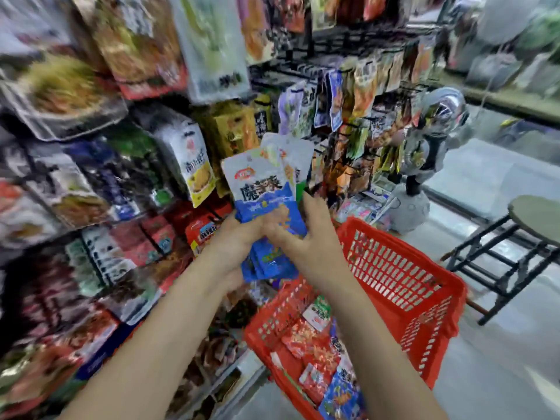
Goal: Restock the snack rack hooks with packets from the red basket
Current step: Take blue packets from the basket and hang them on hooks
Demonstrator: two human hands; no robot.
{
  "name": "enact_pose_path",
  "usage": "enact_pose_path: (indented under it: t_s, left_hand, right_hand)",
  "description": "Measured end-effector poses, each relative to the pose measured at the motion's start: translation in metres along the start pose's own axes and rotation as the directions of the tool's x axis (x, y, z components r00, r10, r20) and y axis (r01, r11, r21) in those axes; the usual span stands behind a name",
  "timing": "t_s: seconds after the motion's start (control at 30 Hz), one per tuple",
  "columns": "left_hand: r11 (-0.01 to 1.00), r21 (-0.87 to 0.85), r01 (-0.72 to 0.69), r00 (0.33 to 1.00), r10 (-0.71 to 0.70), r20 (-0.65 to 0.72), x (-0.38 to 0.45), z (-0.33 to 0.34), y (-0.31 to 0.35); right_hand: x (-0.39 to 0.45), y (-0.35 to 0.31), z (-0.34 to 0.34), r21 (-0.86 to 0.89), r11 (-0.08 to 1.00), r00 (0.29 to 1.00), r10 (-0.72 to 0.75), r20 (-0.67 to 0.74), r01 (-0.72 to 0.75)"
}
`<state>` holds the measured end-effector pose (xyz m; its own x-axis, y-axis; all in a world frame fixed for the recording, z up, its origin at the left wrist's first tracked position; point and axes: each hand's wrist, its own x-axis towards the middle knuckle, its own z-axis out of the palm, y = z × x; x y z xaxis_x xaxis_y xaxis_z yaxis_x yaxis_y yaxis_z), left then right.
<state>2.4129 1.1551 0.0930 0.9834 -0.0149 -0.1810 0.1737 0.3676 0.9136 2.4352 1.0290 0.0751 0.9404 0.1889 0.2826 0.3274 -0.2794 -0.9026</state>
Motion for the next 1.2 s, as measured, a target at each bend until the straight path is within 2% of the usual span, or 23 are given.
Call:
enact_pose_path:
  t_s: [0.13, 0.23, 0.3, 0.4, 0.47, 0.53, 0.63, 0.7, 0.83, 0.97, 1.1, 1.2]
  left_hand:
    - [0.997, 0.023, -0.076, 0.996, 0.077, -0.039, -0.052, -0.018, 0.081]
    - [0.961, 0.059, -0.269, 0.953, 0.275, -0.129, -0.099, -0.044, 0.131]
    - [0.915, 0.091, -0.394, 0.894, 0.404, -0.194, -0.13, -0.059, 0.157]
    - [0.816, 0.197, -0.544, 0.771, 0.578, -0.268, -0.174, -0.083, 0.198]
    - [0.752, 0.256, -0.607, 0.682, 0.658, -0.317, -0.203, -0.099, 0.222]
    - [0.694, 0.324, -0.643, 0.598, 0.719, -0.354, -0.233, -0.11, 0.244]
    - [0.62, 0.397, -0.677, 0.485, 0.781, -0.395, -0.274, -0.131, 0.268]
    - [0.58, 0.455, -0.676, 0.411, 0.809, -0.42, -0.301, -0.146, 0.281]
    - [0.535, 0.492, -0.687, 0.301, 0.825, -0.478, -0.356, -0.18, 0.303]
    - [0.463, 0.541, -0.702, 0.167, 0.845, -0.507, -0.398, -0.207, 0.317]
    - [0.442, 0.565, -0.696, 0.132, 0.853, -0.505, -0.42, -0.23, 0.332]
    - [0.447, 0.546, -0.709, 0.144, 0.849, -0.508, -0.425, -0.237, 0.341]
  right_hand:
    - [0.009, -0.075, 0.026, 0.155, 0.973, 0.985, -0.171, -0.008, 0.17]
    - [0.011, -0.137, 0.05, 0.297, 0.913, 0.958, -0.288, -0.018, 0.28]
    - [0.011, -0.175, 0.067, 0.347, 0.864, 0.925, -0.379, -0.031, 0.366]
    - [0.003, -0.237, 0.089, 0.363, 0.8, 0.858, -0.514, 0.004, 0.478]
    - [-0.002, -0.275, 0.104, 0.373, 0.716, 0.766, -0.642, 0.023, 0.59]
    - [-0.008, -0.311, 0.122, 0.399, 0.635, 0.704, -0.709, -0.037, 0.661]
    - [-0.016, -0.358, 0.148, 0.491, 0.55, 0.685, -0.715, -0.142, 0.676]
    - [-0.019, -0.385, 0.163, 0.533, 0.518, 0.681, -0.715, -0.159, 0.669]
    - [-0.024, -0.427, 0.187, 0.572, 0.484, 0.64, -0.763, -0.095, 0.662]
    - [-0.025, -0.46, 0.22, 0.635, 0.477, 0.635, -0.772, -0.028, 0.608]
    - [-0.02, -0.502, 0.25, 0.663, 0.453, 0.625, -0.78, -0.029, 0.596]
    - [-0.016, -0.533, 0.267, 0.662, 0.446, 0.615, -0.788, -0.029, 0.602]
